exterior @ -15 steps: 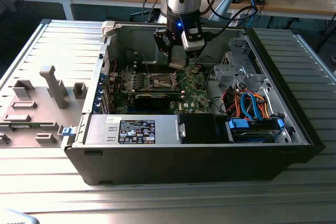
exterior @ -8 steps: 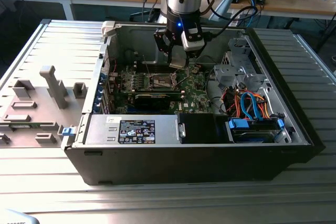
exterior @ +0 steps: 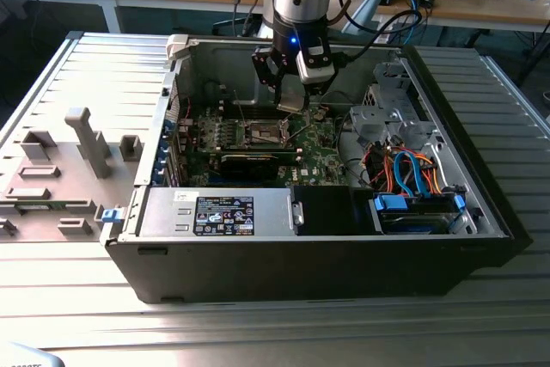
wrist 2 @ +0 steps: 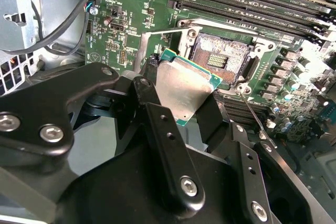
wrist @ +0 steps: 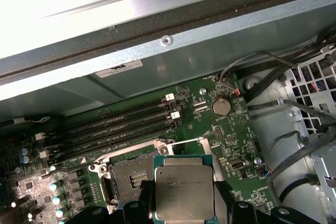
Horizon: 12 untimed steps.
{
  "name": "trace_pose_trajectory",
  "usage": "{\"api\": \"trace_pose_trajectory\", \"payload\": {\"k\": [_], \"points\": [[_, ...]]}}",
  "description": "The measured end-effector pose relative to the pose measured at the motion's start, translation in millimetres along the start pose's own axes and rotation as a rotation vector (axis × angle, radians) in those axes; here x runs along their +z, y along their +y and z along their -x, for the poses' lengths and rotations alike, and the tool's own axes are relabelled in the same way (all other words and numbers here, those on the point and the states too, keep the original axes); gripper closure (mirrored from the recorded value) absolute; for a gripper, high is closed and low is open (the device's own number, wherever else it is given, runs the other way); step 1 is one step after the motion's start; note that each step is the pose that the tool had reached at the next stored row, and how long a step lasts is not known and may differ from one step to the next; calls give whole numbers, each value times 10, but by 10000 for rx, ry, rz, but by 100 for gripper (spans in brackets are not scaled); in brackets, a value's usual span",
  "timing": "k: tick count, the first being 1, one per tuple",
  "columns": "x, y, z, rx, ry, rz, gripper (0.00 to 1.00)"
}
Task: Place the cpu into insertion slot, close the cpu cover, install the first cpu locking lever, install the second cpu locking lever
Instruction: 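Place the cpu into insertion slot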
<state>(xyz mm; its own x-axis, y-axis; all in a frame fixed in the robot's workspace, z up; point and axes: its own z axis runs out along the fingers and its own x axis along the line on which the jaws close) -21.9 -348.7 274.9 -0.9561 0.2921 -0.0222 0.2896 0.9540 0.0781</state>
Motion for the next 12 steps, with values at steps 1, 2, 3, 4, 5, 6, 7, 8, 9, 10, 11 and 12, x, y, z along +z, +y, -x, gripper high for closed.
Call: {"api": "trace_pose_trajectory", "payload": {"k": [1, 2, 3, 4, 5, 6, 7, 8, 9, 10, 11, 12], "points": [[0, 0, 0, 5, -1, -2, 46], [0, 0, 0, 10, -2, -3, 46], [0, 0, 0, 14, -3, -5, 46], [1, 0, 0, 20, -4, -7, 46], [1, 0, 0, 24, -5, -9, 46], [1, 0, 0, 29, -6, -11, 46], [1, 0, 0, 32, -6, -12, 46], [1, 0, 0, 38, -8, -15, 46], [1, 0, 0, 42, -8, -16, 46], [1, 0, 0, 50, -10, -19, 46], [1, 0, 0, 58, -12, -23, 46], [2, 0, 0, 63, -12, -25, 46]]}}
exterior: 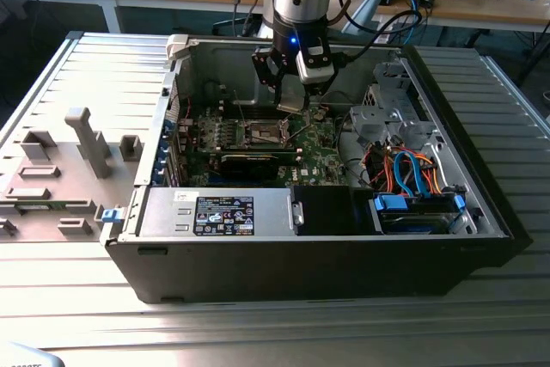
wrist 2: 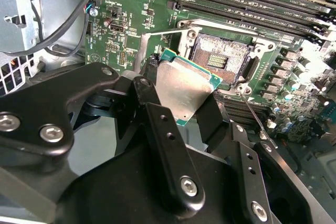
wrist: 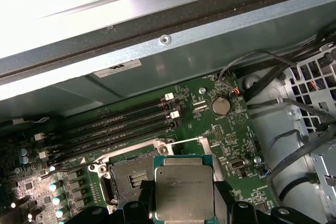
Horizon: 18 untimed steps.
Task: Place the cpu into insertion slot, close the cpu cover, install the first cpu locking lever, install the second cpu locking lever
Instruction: 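Place the cpu into insertion slot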
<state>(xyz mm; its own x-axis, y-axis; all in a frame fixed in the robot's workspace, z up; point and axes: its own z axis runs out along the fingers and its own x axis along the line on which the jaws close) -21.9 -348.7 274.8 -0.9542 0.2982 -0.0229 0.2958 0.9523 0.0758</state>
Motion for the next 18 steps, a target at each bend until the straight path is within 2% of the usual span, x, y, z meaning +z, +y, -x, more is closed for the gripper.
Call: {"api": "trace_pose_trajectory", "payload": {"k": [18], "points": [[1, 0, 0, 72, -17, -40, 46]]}}
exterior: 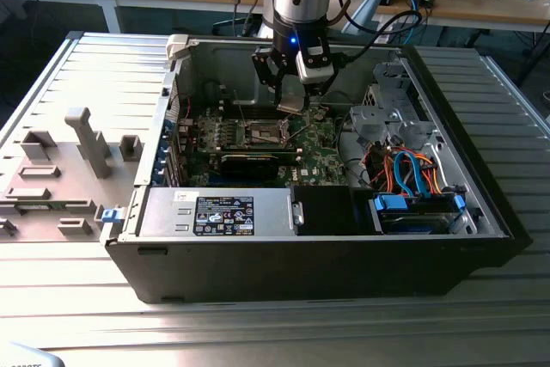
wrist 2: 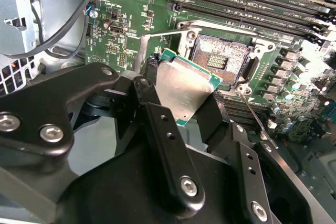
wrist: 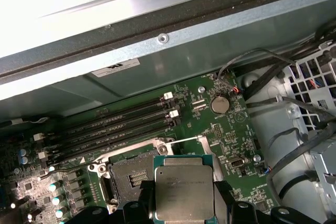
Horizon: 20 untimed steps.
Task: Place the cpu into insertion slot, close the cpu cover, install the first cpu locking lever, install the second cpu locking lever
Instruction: 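Place the cpu into insertion slot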
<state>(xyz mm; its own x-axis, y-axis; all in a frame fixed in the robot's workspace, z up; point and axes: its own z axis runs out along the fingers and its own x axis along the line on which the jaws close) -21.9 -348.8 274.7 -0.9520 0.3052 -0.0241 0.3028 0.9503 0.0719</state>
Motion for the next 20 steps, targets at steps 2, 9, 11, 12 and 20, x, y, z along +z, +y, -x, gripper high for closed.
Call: {"api": "trace_pose_trajectory", "payload": {"k": [2, 9, 11, 12, 20], "points": [[1, 0, 0, 7, -2, -3, 46], [1, 0, 0, 38, -8, -17, 46], [1, 0, 0, 50, -11, -23, 46], [1, 0, 0, 56, -12, -26, 46], [2, 0, 0, 85, -18, -39, 46]]}}
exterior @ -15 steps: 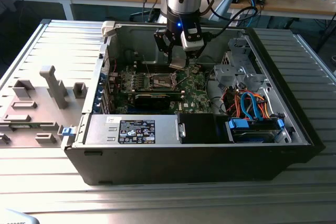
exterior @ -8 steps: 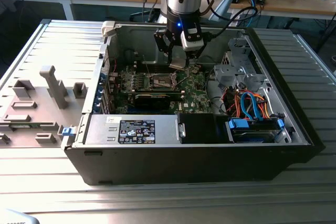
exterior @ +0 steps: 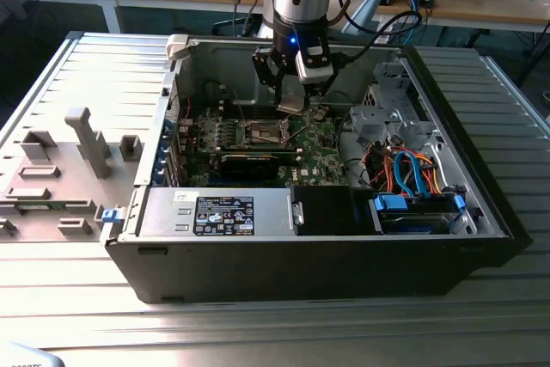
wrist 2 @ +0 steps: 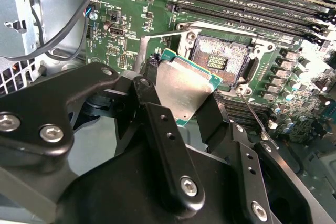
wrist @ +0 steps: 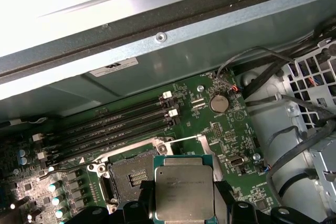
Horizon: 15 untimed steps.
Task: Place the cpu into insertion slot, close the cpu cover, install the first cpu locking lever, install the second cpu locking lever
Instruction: 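Place the cpu into insertion slot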
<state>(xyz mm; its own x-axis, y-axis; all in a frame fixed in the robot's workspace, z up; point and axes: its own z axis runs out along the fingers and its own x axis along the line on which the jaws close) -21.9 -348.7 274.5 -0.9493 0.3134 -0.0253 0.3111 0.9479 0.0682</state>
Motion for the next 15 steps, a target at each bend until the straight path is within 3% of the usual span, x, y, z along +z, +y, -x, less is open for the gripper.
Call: {"api": "trace_pose_trajectory", "payload": {"k": [15], "points": [[1, 0, 0, 66, -14, -31, 46]]}}
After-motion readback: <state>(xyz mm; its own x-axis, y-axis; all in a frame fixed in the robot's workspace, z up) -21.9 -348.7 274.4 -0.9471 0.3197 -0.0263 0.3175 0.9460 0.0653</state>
